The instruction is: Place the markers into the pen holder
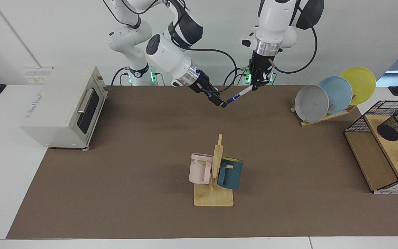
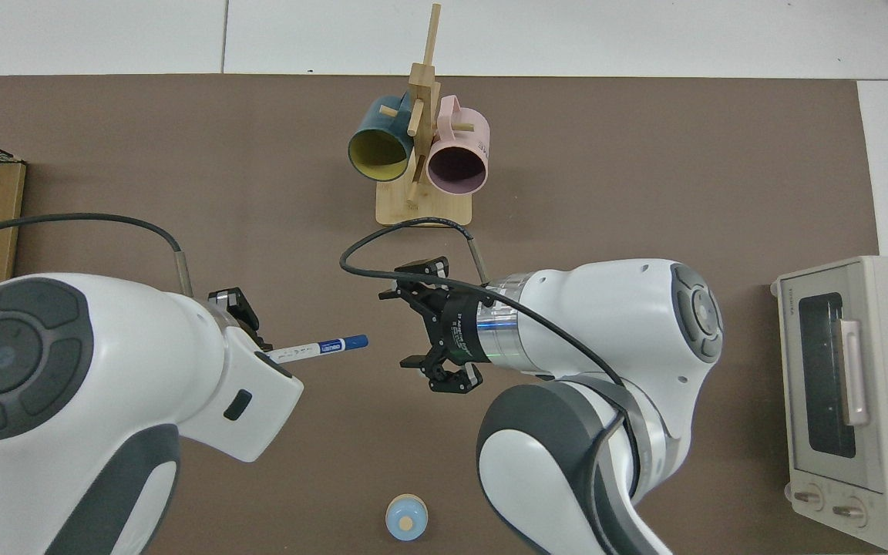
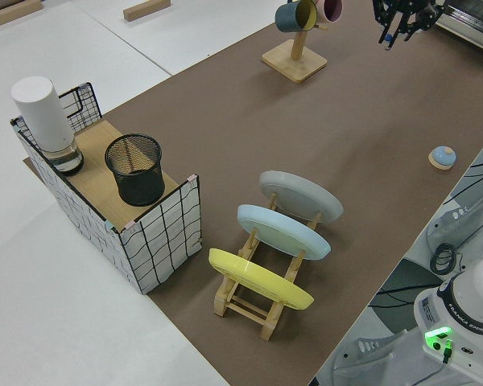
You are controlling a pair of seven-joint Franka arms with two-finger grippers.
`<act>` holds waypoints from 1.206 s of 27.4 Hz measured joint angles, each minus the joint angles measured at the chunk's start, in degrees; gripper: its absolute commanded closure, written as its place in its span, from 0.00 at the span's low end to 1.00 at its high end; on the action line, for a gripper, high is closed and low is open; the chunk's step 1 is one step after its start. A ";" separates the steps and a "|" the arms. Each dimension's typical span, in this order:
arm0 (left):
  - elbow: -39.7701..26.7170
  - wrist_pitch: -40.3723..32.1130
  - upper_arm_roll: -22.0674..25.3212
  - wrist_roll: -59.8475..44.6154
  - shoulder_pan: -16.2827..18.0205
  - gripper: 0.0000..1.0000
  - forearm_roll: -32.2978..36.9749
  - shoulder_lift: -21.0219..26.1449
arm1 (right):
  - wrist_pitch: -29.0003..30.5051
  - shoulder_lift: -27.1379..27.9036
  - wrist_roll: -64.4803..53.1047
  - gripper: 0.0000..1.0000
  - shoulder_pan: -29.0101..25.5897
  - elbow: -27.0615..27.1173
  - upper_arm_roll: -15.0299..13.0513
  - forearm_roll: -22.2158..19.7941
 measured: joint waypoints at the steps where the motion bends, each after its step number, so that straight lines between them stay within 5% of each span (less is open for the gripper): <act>1: 0.00 -0.27 0.78 -0.50 0.01 1.00 0.85 0.00 | 0.00 0.03 -0.21 0.00 0.00 0.00 0.00 -2.29; 14: 0.02 -0.94 10.73 -0.90 0.64 1.00 13.33 0.02 | -7.98 -0.96 -16.34 0.00 -3.38 0.27 -1.03 -31.19; 33: 4.46 3.85 26.89 15.65 0.70 1.00 33.05 1.84 | -24.53 -8.48 -61.97 0.00 -21.45 6.04 -2.06 -44.88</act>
